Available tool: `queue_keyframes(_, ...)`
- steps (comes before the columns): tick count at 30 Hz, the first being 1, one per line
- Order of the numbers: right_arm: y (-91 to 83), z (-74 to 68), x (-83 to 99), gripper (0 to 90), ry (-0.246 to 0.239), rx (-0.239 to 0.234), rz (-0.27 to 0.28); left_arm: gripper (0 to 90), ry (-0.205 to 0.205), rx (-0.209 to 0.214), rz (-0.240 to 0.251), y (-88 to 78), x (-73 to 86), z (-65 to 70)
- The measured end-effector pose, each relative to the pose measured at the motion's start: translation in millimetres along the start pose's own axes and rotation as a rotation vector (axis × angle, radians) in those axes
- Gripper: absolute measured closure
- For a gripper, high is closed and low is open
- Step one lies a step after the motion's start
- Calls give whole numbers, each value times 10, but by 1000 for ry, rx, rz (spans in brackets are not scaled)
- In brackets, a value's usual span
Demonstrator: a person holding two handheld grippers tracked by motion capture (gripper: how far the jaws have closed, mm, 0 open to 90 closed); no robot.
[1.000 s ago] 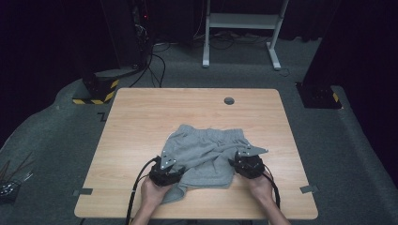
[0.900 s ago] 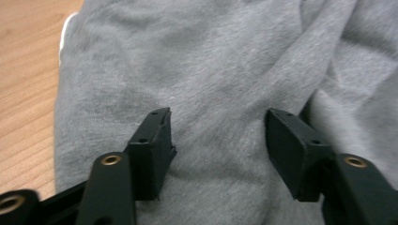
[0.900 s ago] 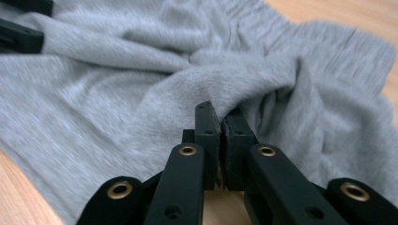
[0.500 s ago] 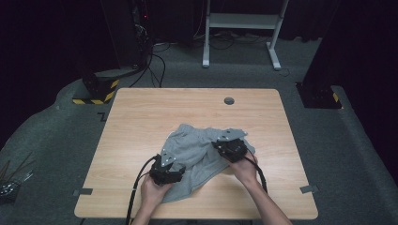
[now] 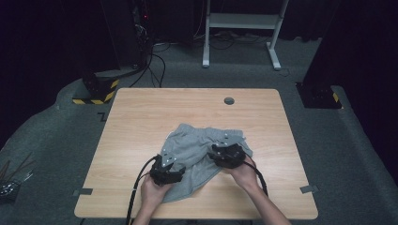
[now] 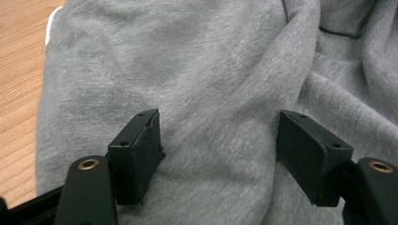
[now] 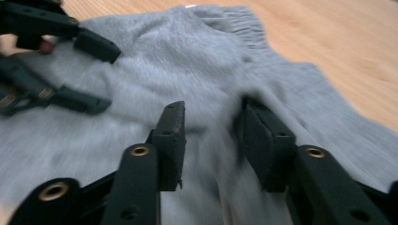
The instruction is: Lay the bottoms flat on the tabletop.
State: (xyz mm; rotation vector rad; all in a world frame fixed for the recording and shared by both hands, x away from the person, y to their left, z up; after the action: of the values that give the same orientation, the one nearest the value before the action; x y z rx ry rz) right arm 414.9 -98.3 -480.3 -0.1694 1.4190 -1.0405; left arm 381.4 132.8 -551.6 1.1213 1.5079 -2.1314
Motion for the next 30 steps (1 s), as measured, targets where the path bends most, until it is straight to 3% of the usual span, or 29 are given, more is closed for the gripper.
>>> queue_keyframes(4, -250, 51, 254, 750, 11, 31, -5, 313, 2, -2, -1, -1, 0, 2)
queue_keyframes(6, -299, 66, 383, 763, 18, 53, -23, 313, 2, -2, -2, -1, 0, 2)
queue_keyframes(8, -283, 54, 482, 698, 21, 53, -38, 313, 2, -2, -2, -1, 0, 2)
queue_keyframes(10, -204, 30, 542, 566, 19, 66, -59, 313, 1, -2, -1, 0, 1, 4)
queue_keyframes(12, -114, 42, 566, 538, 12, 88, -84, 313, 4, -3, -1, -1, -1, 1)
queue_keyframes(13, -59, 65, 574, 569, 11, 98, -97, 314, 3, -2, -1, -1, 0, 2)
queue_keyframes(16, 50, 181, 548, 799, 23, 110, -117, 314, 2, -3, -1, 0, 0, 4)
queue_keyframes(18, 54, 275, 466, 860, 35, 126, -100, 314, 0, -4, 0, 0, 1, 6)
queue_keyframes(22, 4, 426, 227, 872, 21, 154, -58, 318, 2, 5, 2, -4, -1, 1)
queue_keyframes(26, 4, 548, 71, 867, 60, 165, -8, 341, 18, 27, 35, -38, -13, 39)
queue_keyframes(28, 163, 565, 87, 859, 64, 130, -66, 346, 15, 64, 57, -67, -52, 114)
queue_keyframes(30, 360, 578, 166, 854, 64, 101, -137, 343, 45, 104, 71, -106, -126, 249)
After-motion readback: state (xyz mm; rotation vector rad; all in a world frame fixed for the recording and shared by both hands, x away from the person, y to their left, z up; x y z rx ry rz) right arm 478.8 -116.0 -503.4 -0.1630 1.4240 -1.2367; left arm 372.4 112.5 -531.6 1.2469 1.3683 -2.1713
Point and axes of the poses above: each handheld gripper's, and its own axes: y roughly forward along the jaws, x roughly out of its underside, z roughly to its right, the point moved 4 cm from there along y, roughly forward along the jaws, and after that the axes turned 13 degrees about -y, right-handed, at the moved point
